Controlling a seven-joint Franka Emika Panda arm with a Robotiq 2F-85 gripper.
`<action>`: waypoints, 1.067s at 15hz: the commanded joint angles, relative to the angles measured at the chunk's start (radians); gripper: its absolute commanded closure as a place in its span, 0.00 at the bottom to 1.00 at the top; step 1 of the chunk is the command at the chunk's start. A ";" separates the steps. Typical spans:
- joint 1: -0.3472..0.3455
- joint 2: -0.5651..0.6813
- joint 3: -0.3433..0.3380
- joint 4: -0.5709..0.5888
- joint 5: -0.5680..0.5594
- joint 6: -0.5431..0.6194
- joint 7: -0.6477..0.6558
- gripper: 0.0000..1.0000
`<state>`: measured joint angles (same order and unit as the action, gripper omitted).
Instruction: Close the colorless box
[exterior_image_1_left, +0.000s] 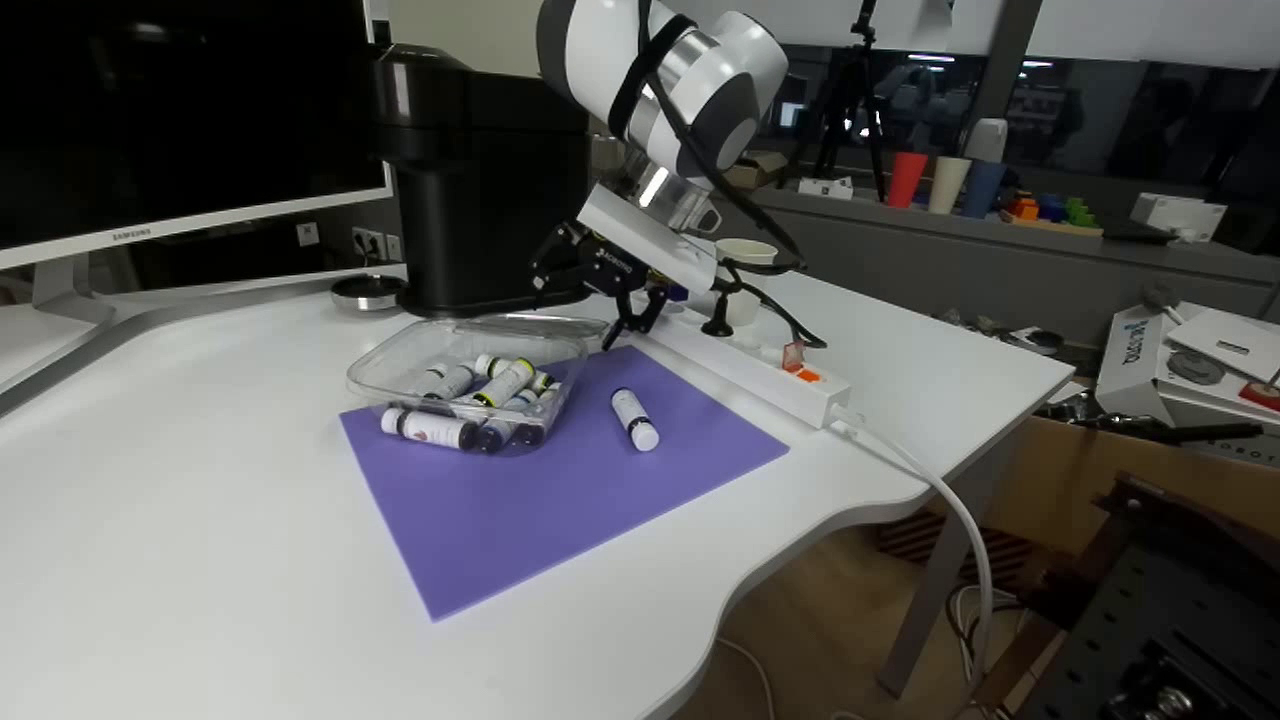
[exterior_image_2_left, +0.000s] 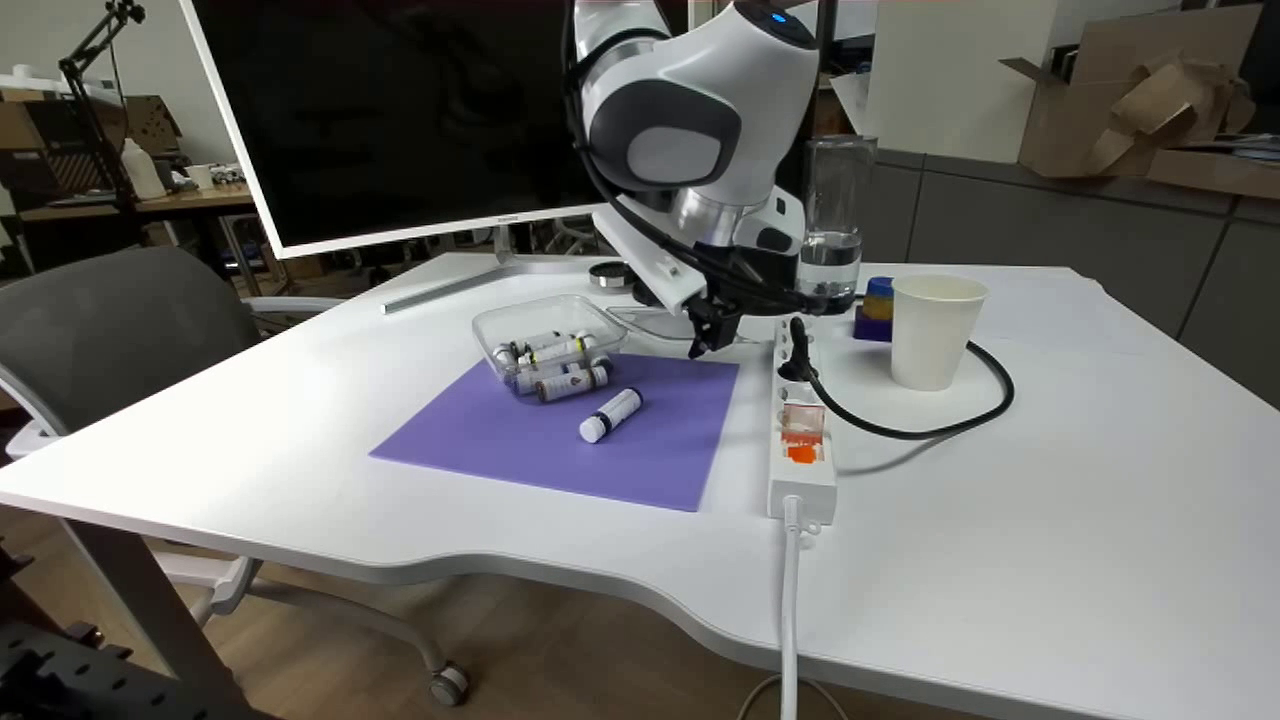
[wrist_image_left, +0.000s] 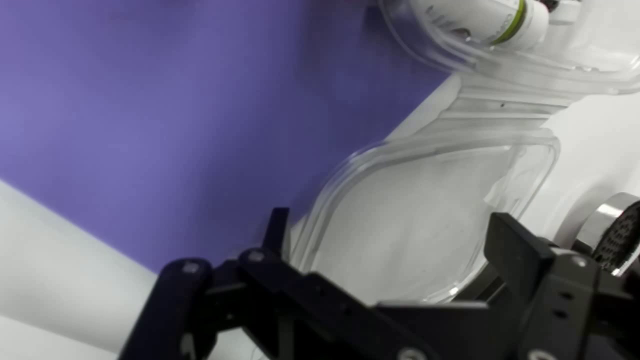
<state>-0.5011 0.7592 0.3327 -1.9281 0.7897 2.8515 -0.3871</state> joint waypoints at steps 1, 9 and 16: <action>-0.044 -0.002 0.055 0.003 0.029 0.018 -0.063 0.00; -0.042 -0.029 0.107 -0.062 -0.037 0.152 -0.262 0.00; -0.121 -0.059 0.248 -0.154 -0.069 0.292 -0.559 0.00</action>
<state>-0.5732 0.7495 0.5149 -2.0065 0.7414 3.0892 -0.8454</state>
